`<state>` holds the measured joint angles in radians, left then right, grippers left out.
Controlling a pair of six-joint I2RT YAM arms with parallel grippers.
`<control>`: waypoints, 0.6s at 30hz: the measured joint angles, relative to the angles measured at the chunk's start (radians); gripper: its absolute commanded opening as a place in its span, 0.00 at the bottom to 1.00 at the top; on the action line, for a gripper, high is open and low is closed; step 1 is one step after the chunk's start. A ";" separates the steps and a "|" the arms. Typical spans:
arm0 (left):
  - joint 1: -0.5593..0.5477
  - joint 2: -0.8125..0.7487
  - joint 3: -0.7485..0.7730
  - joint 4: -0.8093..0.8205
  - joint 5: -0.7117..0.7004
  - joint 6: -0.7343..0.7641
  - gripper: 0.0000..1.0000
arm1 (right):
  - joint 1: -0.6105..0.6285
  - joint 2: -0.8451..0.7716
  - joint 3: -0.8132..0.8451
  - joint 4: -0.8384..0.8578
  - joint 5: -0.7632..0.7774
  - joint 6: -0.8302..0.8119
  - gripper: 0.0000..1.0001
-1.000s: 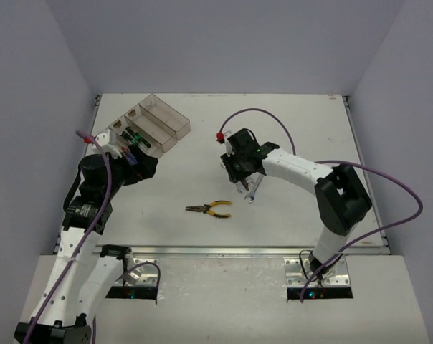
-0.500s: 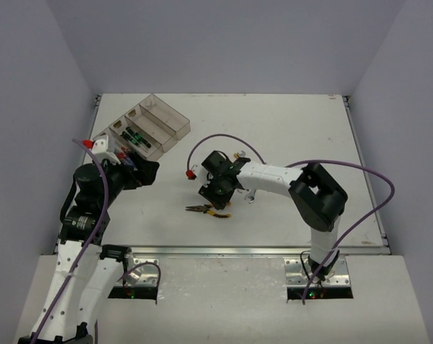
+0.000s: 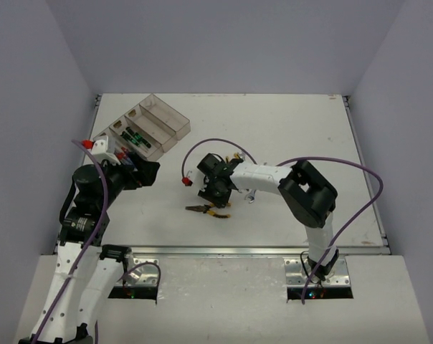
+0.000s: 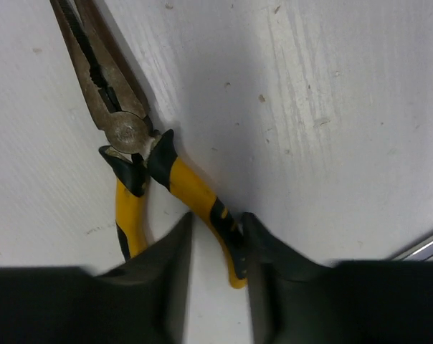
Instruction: Sort the tools into containers
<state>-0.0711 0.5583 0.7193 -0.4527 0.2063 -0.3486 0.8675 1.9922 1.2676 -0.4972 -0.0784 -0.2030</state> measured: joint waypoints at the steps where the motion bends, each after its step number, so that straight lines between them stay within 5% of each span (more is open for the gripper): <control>1: 0.000 0.000 0.000 0.001 0.001 0.000 1.00 | 0.000 0.004 0.006 -0.005 -0.002 -0.007 0.07; 3: 0.000 0.000 0.000 0.001 0.001 0.000 1.00 | 0.000 0.014 0.022 -0.019 -0.007 -0.011 0.00; 18: 0.000 -0.017 0.000 0.001 -0.004 0.000 1.00 | -0.001 -0.057 -0.097 0.135 -0.013 0.137 0.00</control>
<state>-0.0711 0.5409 0.7193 -0.4521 0.2022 -0.3489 0.8669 1.9347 1.1703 -0.3622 -0.0914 -0.0656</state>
